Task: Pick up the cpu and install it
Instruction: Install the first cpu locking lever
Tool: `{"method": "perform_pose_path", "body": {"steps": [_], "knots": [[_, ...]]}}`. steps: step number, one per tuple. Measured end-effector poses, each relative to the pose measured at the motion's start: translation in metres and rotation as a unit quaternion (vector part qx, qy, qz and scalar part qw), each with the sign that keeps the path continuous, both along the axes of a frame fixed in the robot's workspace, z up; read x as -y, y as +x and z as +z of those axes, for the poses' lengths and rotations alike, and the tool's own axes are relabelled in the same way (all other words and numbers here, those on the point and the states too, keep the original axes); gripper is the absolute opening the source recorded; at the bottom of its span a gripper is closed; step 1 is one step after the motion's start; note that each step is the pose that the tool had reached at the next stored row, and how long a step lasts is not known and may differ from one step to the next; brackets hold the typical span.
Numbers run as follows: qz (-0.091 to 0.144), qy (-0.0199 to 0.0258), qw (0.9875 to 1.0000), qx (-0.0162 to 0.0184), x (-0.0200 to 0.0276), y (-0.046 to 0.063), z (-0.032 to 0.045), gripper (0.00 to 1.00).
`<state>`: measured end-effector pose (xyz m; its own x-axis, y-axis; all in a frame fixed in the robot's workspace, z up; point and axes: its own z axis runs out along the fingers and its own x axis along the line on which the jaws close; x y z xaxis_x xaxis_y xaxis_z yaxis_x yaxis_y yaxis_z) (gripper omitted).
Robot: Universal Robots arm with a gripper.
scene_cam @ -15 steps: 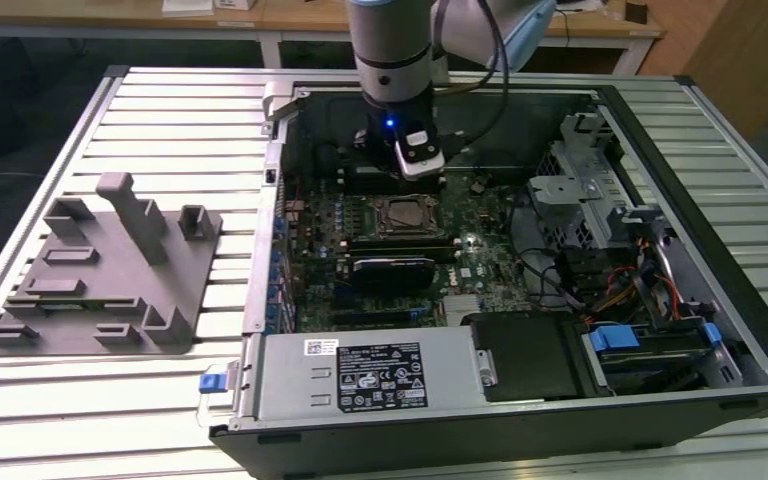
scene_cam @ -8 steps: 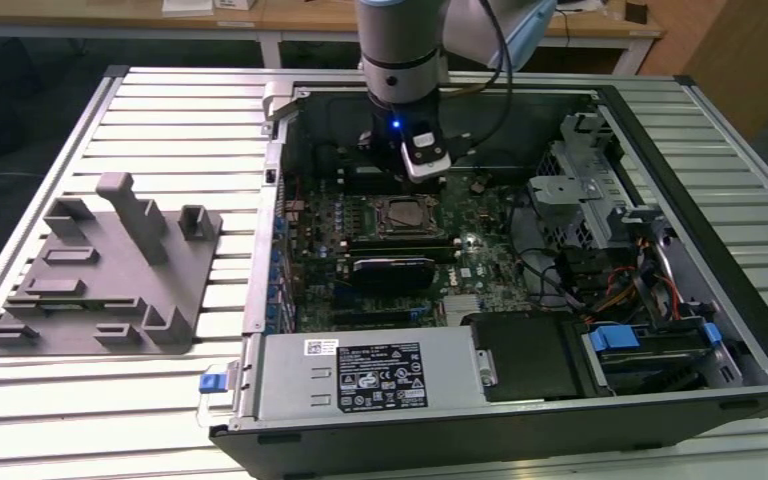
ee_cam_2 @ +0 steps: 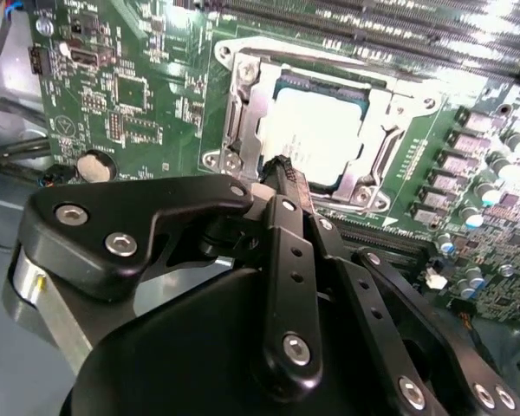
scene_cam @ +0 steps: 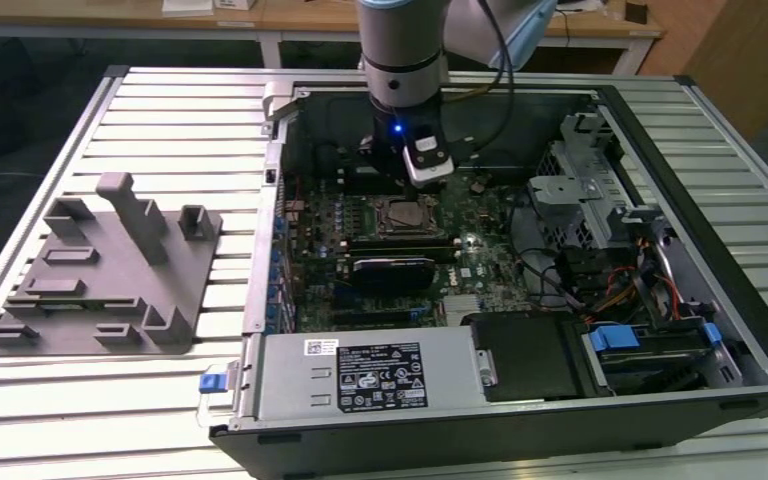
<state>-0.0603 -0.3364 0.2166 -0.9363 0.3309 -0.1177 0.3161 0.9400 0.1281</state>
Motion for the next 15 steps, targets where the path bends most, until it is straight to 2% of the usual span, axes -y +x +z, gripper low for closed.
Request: {"method": "perform_pose_path", "body": {"steps": [5,7,9,12,14,15], "knots": [[0.0,-0.004,1.0,-0.0002,0.0044,0.0,-0.0003,0.11],[0.0,-0.0061,1.0,-0.0017,0.0059,0.0003,-0.0009,0.11],[0.0,-0.0088,0.9999,-0.0052,0.0075,0.0006,-0.0013,0.11],[0.0,-0.012,0.9998,-0.0151,0.0095,0.0013,-0.002,0.11],[0.0,-0.0134,0.9996,-0.0247,0.0106,0.0019,-0.0023,0.11],[0.0,-0.0139,0.9994,-0.0307,0.0109,0.0023,-0.0025,0.11]]}}
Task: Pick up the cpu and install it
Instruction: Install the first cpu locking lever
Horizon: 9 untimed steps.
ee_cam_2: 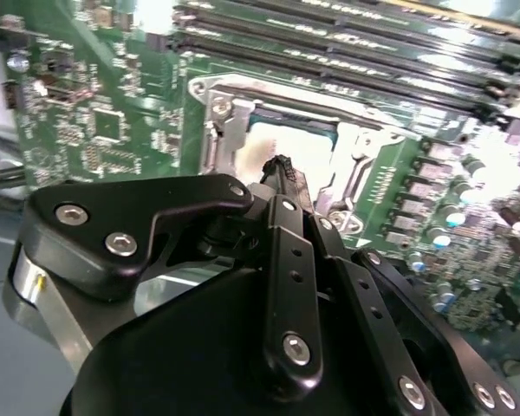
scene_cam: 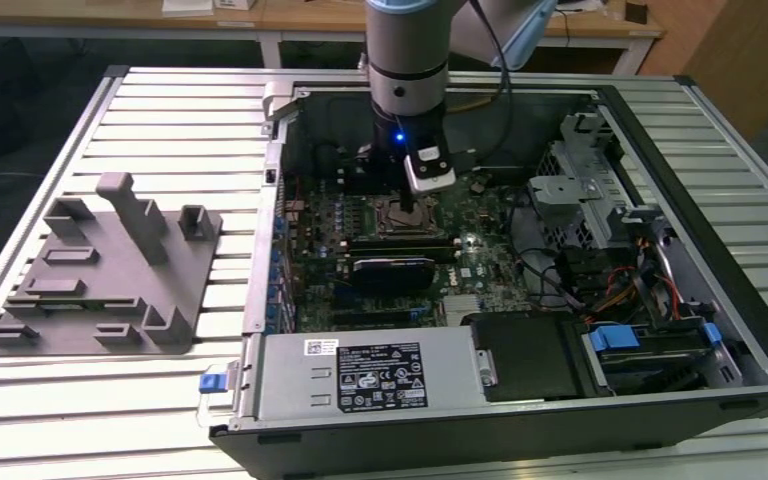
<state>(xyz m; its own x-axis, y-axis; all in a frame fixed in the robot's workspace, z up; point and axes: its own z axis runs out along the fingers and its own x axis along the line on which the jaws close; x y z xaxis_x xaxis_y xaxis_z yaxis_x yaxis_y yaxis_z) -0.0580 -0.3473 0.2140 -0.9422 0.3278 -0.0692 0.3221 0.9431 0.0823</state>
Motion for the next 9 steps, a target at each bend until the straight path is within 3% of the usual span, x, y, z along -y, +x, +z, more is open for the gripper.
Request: {"method": "perform_pose_path", "body": {"steps": [1,2,9], "knots": [[0.0,-0.0003,1.0,-0.0069,0.0001,0.0004,-0.0001,0.11],[0.0,-0.0004,0.9999,-0.0116,0.0001,0.0006,-0.0001,0.11],[0.0,0.0,0.9999,-0.0123,0.0001,0.0006,-0.0001,0.11]]}}
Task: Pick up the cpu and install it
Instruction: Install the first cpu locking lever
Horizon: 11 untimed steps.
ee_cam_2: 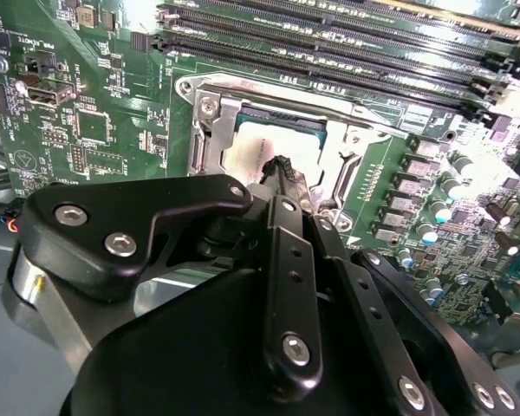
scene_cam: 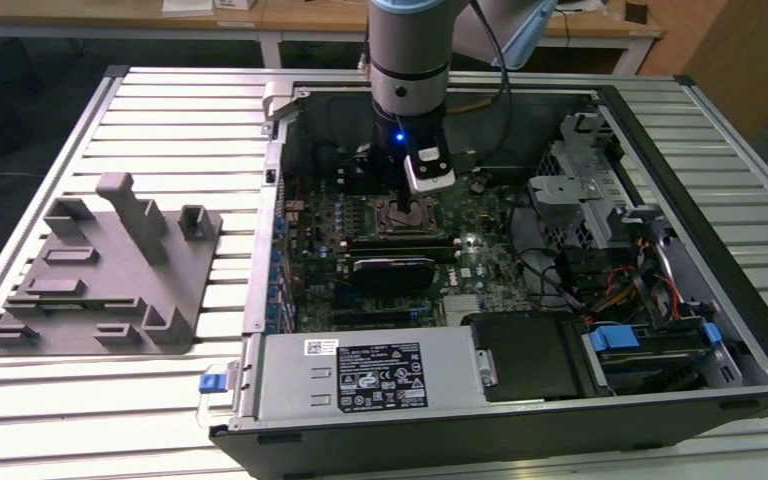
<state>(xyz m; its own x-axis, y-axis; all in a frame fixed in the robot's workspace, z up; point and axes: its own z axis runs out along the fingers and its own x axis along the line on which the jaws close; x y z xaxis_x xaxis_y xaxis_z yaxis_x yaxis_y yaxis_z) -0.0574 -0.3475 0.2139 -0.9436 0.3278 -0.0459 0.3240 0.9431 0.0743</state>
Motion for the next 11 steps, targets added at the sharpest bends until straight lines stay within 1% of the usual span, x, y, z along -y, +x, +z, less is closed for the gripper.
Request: {"method": "perform_pose_path", "body": {"steps": [3,9,11], "knots": [[0.0,0.0,1.0,0.0,0.0001,0.0,0.001,0.11],[0.0,0.0,1.0,0.0,0.0,0.0,0.0118,0.11],[0.0,0.0,1.0,0.0,0.0,0.0,0.0142,0.11]]}}
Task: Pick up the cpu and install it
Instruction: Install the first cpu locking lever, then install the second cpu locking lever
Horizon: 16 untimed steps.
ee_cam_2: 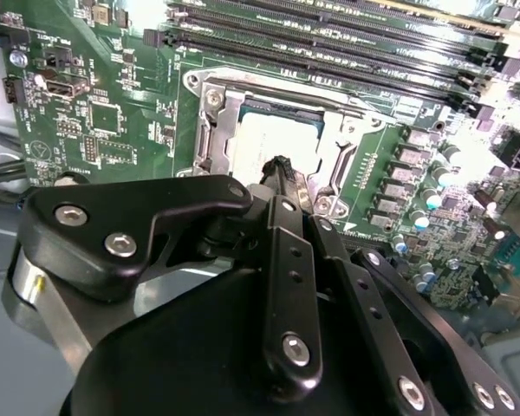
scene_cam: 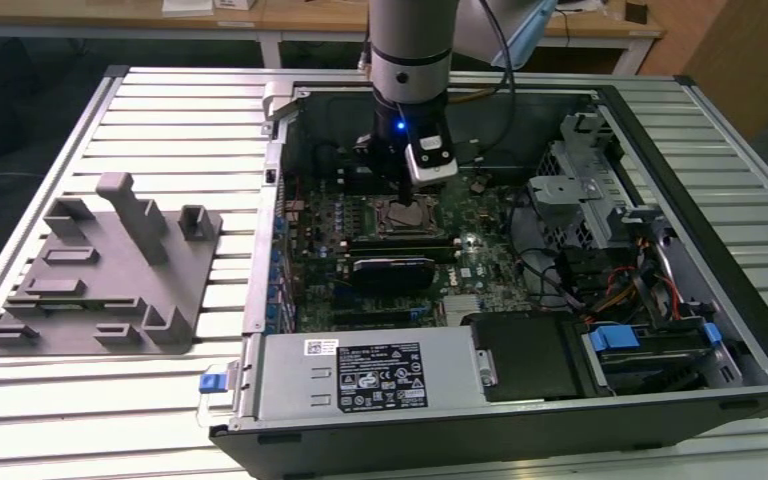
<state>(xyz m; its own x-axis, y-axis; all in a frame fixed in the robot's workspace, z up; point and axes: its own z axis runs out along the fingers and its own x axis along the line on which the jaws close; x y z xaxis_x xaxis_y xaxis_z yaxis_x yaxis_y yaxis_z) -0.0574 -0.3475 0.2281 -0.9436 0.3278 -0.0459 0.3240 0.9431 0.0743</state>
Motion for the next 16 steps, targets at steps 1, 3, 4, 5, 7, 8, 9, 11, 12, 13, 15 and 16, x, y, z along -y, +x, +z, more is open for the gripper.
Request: {"method": "perform_pose_path", "body": {"steps": [1,3,4,5,7,8,9,11,12,13,15,16], "knots": [[0.0,0.0001,1.0,0.0001,0.0,0.0,0.0001,0.11],[0.0,0.0002,1.0,0.0001,0.0,0.0,0.0001,0.11],[0.0,0.0,1.0,0.0,0.0,0.0,0.0007,0.11],[0.0,-0.0001,1.0,0.0,0.0001,0.0,0.0012,0.11],[0.0,0.0,1.0,0.0,0.0004,0.0,0.0012,0.11],[0.0,0.0,1.0,0.0,0.0007,0.0,0.0012,0.11],[0.0,0.0,1.0,0.0,0.0011,0.0001,0.0012,0.11],[0.0,0.0001,1.0,0.0,0.0015,0.0007,0.0011,0.11],[0.0,0.0,1.0,-0.0001,0.0016,0.001,0.0013,0.11],[0.0,-0.0001,1.0,-0.0001,0.0017,0.0011,0.0016,0.11],[0.0,-0.0001,1.0,-0.0002,0.0018,0.0012,0.0027,0.11],[0.0,0.0,1.0,-0.0001,0.0018,0.0013,0.0035,0.11]]}}
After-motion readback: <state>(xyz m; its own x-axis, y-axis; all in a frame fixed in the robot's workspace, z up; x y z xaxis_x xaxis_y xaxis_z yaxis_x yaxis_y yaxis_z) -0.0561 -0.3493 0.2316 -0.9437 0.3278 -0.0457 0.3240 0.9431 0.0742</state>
